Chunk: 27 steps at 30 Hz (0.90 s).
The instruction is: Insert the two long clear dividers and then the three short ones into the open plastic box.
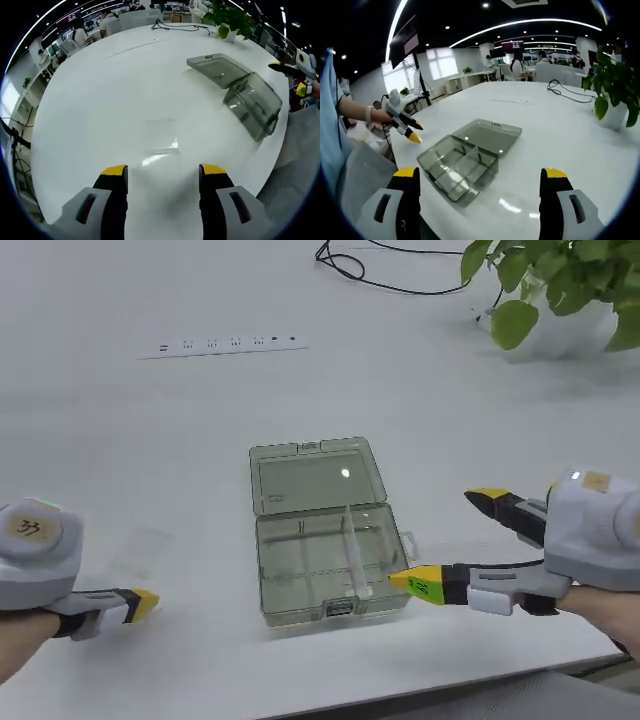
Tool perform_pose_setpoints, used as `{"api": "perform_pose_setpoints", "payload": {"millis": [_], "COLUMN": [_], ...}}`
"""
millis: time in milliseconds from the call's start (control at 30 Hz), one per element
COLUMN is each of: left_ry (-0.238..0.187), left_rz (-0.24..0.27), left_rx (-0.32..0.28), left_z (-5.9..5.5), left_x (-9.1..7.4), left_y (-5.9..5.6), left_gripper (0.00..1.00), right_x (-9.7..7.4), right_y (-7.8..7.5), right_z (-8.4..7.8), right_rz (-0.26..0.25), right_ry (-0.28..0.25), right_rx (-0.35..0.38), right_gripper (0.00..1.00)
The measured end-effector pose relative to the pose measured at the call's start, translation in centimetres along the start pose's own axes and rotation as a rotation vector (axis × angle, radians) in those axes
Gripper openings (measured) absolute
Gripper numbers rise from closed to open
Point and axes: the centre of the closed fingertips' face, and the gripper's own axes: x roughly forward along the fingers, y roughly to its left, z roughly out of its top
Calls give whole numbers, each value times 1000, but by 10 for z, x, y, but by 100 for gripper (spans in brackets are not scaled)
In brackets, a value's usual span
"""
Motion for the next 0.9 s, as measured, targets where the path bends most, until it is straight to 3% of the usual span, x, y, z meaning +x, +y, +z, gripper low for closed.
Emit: {"api": "perform_pose_setpoints", "payload": {"millis": [133,400,900], "left_ry": [51,108,140], "left_rz": [-3,-31,-65], "left_rx": [21,62,59], "left_z": [-3,-5,-4], "left_x": [3,8,8], "left_y": [1,-5,-6], "left_gripper": [52,46,33], "right_x": [-2,-4,-2], "right_y": [1,0,9], "right_z": [-2,-5,-6], "right_rz": [-3,-9,1], "right_ry": [2,4,6], "right_rx": [4,11,26], "right_gripper": [100,99,96]}}
